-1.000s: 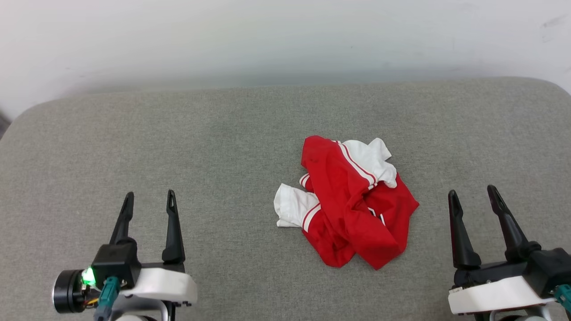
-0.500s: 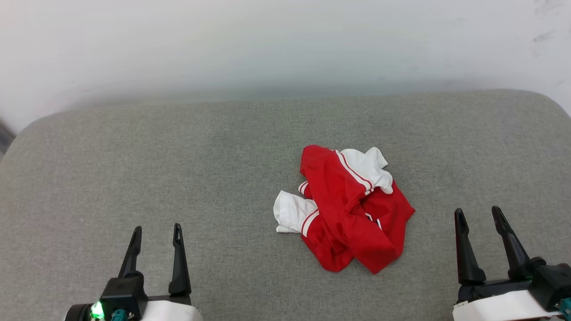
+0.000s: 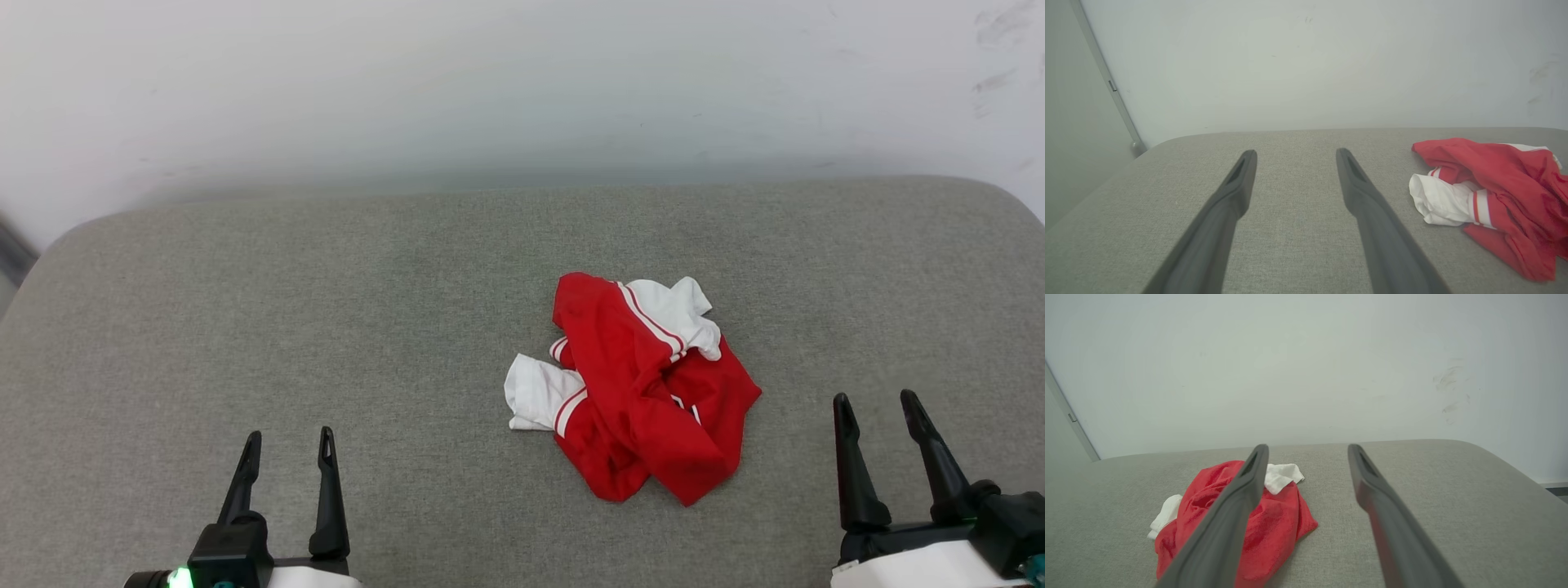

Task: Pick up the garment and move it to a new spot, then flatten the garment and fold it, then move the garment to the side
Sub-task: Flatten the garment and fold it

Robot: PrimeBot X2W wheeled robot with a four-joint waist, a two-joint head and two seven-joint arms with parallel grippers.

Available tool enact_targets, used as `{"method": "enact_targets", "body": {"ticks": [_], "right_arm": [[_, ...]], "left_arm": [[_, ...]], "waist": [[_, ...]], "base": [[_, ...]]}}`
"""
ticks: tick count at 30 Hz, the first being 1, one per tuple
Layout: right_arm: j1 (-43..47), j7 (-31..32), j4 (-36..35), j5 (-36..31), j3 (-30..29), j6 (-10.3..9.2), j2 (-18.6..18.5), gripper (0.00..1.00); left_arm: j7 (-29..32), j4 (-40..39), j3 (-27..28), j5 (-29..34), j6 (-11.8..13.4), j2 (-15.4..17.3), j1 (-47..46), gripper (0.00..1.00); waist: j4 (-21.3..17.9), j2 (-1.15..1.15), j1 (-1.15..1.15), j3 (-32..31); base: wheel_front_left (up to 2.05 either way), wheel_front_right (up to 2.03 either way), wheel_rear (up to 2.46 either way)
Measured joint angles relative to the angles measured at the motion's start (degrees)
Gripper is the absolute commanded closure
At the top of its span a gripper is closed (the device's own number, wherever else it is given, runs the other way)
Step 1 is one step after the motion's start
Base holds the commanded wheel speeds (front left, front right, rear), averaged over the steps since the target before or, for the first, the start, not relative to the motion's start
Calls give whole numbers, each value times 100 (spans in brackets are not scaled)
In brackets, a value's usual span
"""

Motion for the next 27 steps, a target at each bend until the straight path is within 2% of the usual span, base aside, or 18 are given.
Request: {"method": "enact_targets", "body": {"ticks": [6,12,15,19,22,25,27], "right_arm": [[-347,0,-141,32,-138,0,-1,0],[-1630,0,-464,-463,-211,0,-5,0],[-2404,-1,-427,-558,-30,1,-148,0],[-3423,-1,118,-660,412,0,-743,0],[-4113,52,1007,-582,910,0,-1150,0],[-4879,859,1818,-153,1536,1,-1519,0],[-5352,1711,2201,299,2124,0,-1761,0]], "left_arm": [[0,-8,62,54,-71,-81,12,0],[0,-44,97,80,-99,-121,-98,0],[0,-42,94,73,-120,-140,-160,0],[0,-35,77,55,-149,-154,-280,0],[0,-34,73,54,-158,-160,-393,0],[0,-45,48,54,-180,-162,-491,0],[0,-64,25,51,-183,-166,-567,0]], "waist": [[19,0,0,58],[42,0,0,255],[61,0,0,397],[97,0,0,599],[151,0,0,744],[216,0,1,890],[260,0,1,996]], "base": [[0,0,0],[0,0,0],[0,0,0],[0,0,0],[0,0,0],[0,0,0],[0,0,0]]}}
